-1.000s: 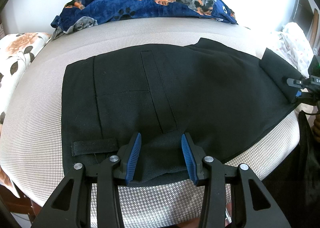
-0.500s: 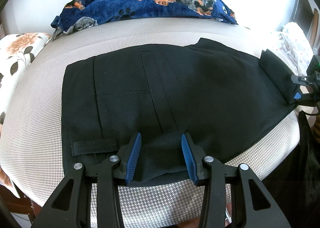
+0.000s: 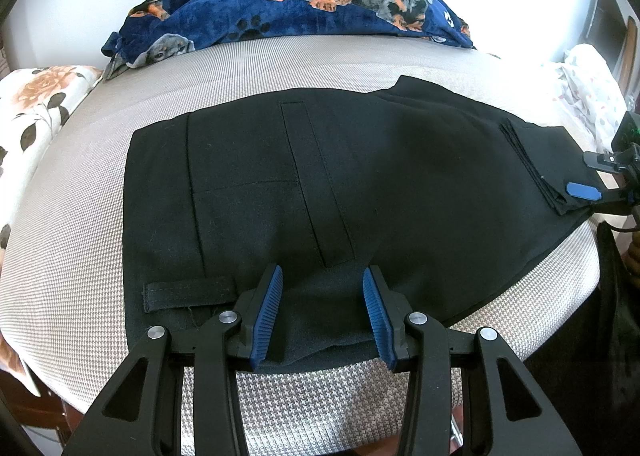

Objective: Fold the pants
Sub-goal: 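Withdraw the open right tool from the laid hem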

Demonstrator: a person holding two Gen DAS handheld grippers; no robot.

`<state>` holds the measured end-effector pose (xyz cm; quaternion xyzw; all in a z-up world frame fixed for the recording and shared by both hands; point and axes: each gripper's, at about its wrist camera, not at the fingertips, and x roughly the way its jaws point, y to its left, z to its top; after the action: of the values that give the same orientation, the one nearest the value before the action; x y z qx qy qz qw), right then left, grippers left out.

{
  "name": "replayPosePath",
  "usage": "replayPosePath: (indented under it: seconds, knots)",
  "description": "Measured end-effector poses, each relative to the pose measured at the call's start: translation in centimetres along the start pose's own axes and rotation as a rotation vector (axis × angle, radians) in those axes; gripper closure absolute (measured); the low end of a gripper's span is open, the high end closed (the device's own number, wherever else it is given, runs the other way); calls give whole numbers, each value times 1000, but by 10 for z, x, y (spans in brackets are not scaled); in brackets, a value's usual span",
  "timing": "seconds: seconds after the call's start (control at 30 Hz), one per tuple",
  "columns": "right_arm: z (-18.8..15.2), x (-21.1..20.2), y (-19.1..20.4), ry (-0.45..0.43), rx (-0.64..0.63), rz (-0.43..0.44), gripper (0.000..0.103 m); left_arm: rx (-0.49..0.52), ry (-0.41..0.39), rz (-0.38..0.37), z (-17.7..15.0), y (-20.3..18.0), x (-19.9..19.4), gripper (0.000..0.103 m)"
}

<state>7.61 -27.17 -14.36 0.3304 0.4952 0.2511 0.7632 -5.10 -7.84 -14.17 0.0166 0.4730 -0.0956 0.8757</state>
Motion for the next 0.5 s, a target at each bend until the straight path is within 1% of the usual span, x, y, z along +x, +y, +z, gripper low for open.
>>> replayPosePath:
  seconds: [0.4,0.47,0.5]
  knots:
    - [0,0,-1,-4,3,9,36,2,0,1,0,0,0,59]
    - [1,-3,-1,-13,12,29,36,2,0,0,0,0,0,59]
    - [2,-8,-3,-32,21,56,35,2,1,0,0,0,0,59]
